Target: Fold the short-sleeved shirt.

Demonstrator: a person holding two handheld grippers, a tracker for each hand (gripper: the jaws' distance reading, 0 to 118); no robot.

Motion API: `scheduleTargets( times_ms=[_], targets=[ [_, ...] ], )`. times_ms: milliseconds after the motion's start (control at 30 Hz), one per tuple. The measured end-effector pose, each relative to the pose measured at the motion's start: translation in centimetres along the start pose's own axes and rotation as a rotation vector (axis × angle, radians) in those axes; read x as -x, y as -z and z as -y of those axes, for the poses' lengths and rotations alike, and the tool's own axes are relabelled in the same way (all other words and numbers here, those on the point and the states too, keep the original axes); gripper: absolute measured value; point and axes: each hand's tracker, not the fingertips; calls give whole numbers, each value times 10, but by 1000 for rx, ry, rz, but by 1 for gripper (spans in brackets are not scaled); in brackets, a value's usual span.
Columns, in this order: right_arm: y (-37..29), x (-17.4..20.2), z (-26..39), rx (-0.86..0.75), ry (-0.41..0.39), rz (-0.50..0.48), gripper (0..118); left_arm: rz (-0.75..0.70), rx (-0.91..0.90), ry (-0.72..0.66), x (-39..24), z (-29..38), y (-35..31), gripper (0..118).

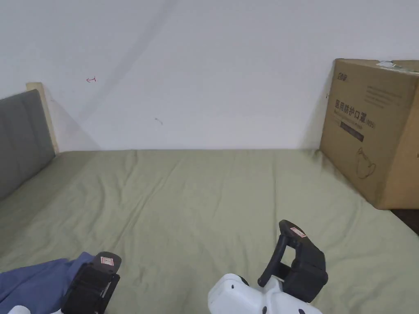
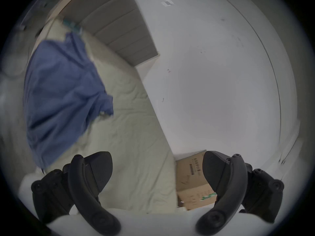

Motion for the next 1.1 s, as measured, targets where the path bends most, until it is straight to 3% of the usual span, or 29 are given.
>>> scheduleTargets(
  times_ms=[67, 200, 300, 367, 533, 633, 700, 733, 767, 800, 833, 867, 900, 967, 1100],
  targets=[
    [1, -19, 1, 21, 197, -27, 118, 10, -32, 139, -19, -5, -1, 110],
    [8, -65, 13, 63, 736, 5, 118, 57, -62, 569, -72, -3, -9, 110],
    [8, -73, 34, 175, 950, 95, 118, 147, -144, 914, -94, 12, -23, 111],
    [2, -64, 50, 158, 1039, 72, 118, 99, -209, 1032, -101, 24, -28, 112],
    [-1, -50, 62, 158, 1042, 59, 118, 52, -222, 1238, -100, 41, -30, 112],
    [-4, -53, 53, 119, 1017, 66, 118, 44, -214, 1244, -99, 45, -30, 111],
    [-8, -58, 47, 103, 1004, 81, 117, 44, -170, 1216, -103, 41, -31, 94],
    [-9, -59, 44, 103, 1002, 93, 115, 50, -149, 1188, -104, 39, -32, 73],
    [-9, -61, 42, 101, 993, 88, 99, 63, -126, 1163, -105, 37, -34, 36],
    [-10, -61, 40, 102, 974, 85, 65, 108, -133, 1147, -105, 34, -35, 9],
    [-11, -59, 40, 97, 959, 96, 19, 94, -144, 1155, -105, 34, -34, 3],
    [-12, -56, 38, 91, 945, 113, 7, 70, -159, 1174, -105, 36, -33, 2],
    [-10, -55, 38, 112, 950, 168, 7, 28, -197, 1217, -104, 38, -33, 2],
    [-7, -58, 43, 110, 989, 103, 7, 47, -181, 1219, -102, 39, -34, 0],
    [-3, -54, 46, 146, 966, 104, 0, 92, -163, 1136, -100, 35, -37, 0]
  ],
)
